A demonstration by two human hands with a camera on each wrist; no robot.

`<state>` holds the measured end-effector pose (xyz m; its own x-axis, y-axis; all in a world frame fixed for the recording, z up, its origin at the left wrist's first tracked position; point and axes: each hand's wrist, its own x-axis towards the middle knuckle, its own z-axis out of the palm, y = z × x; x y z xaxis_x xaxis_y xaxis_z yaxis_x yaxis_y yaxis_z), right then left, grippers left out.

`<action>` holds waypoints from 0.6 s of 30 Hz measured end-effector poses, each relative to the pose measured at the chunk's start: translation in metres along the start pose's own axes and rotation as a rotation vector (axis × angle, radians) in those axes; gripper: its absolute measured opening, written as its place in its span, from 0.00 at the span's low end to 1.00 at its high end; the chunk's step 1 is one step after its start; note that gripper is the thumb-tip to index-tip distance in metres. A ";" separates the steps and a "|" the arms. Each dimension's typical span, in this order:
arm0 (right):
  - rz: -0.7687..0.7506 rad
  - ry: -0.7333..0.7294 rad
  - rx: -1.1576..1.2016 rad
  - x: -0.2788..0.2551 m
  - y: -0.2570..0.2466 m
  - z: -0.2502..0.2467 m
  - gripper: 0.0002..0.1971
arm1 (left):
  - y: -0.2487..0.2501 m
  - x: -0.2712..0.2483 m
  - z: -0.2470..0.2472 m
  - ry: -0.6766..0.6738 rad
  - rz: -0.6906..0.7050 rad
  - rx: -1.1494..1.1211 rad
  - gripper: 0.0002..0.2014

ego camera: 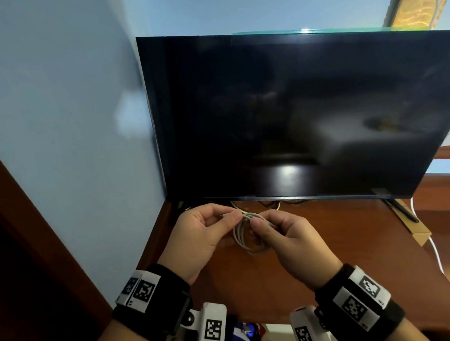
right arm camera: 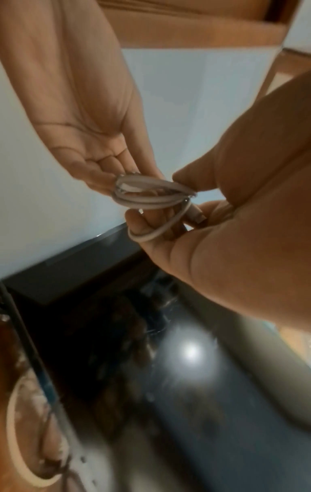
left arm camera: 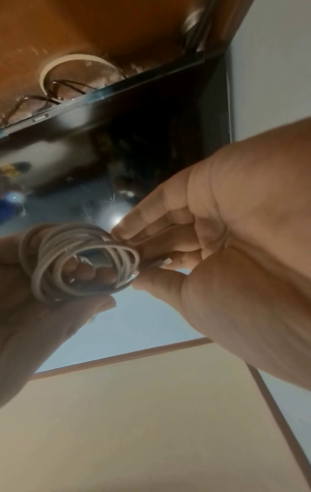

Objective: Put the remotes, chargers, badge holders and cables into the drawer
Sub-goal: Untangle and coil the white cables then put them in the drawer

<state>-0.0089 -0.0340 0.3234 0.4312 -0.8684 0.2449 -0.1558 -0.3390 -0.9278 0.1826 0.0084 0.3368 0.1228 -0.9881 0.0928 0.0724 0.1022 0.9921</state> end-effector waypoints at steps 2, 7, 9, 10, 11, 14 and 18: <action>-0.025 0.009 -0.090 -0.001 -0.002 -0.001 0.09 | 0.001 0.000 0.000 0.015 0.028 0.025 0.09; 0.180 -0.018 0.386 -0.002 -0.007 0.010 0.12 | -0.005 0.000 0.007 0.037 0.044 0.027 0.12; 0.235 -0.019 0.590 -0.002 -0.011 0.016 0.13 | -0.011 -0.002 0.015 0.042 0.015 -0.044 0.16; 0.240 -0.021 0.655 -0.003 -0.013 0.017 0.13 | -0.013 -0.003 0.019 0.057 -0.005 -0.100 0.17; 0.238 -0.023 0.703 -0.004 -0.013 0.019 0.13 | -0.015 -0.004 0.022 0.075 -0.036 -0.170 0.17; 0.205 -0.024 0.685 -0.004 -0.007 0.021 0.18 | -0.014 -0.004 0.028 0.101 -0.165 -0.393 0.15; 0.063 0.044 0.087 -0.004 0.000 0.020 0.13 | -0.011 -0.003 0.028 0.136 -0.208 -0.425 0.13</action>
<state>0.0076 -0.0233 0.3166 0.3835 -0.9026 0.1953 -0.1033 -0.2521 -0.9622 0.1535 0.0069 0.3281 0.1892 -0.9713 -0.1440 0.5030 -0.0300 0.8637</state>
